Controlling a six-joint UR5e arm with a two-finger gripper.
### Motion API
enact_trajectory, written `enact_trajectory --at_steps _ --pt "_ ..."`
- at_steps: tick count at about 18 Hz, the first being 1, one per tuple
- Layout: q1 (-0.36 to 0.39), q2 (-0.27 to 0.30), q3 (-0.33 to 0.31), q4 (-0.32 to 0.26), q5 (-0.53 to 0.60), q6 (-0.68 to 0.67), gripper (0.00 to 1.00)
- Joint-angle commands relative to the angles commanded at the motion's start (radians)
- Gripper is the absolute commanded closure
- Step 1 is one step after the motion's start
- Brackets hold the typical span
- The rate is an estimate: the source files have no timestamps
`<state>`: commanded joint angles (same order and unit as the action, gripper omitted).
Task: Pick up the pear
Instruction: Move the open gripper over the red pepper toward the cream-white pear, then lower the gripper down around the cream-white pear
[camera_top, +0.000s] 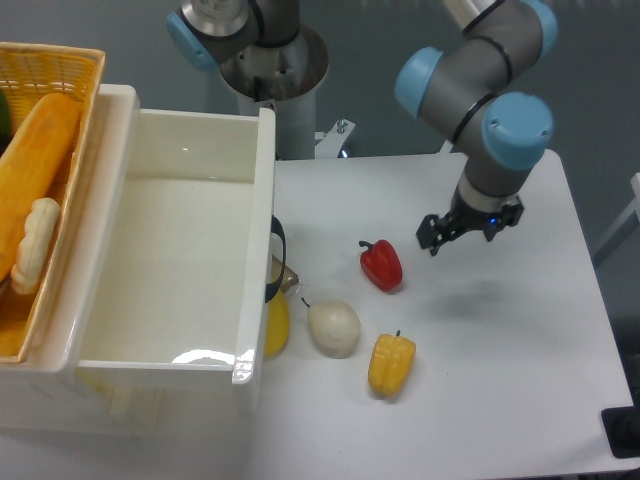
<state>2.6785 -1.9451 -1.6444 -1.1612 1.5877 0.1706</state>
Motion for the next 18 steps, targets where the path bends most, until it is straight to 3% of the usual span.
enact_trajectory --at_steps 8,18 --pt "-0.061 -0.009 0.011 0.000 -0.113 -0.216 0.00" --pt "-0.144 -0.051 0.032 0.005 -0.146 -0.379 0.00"
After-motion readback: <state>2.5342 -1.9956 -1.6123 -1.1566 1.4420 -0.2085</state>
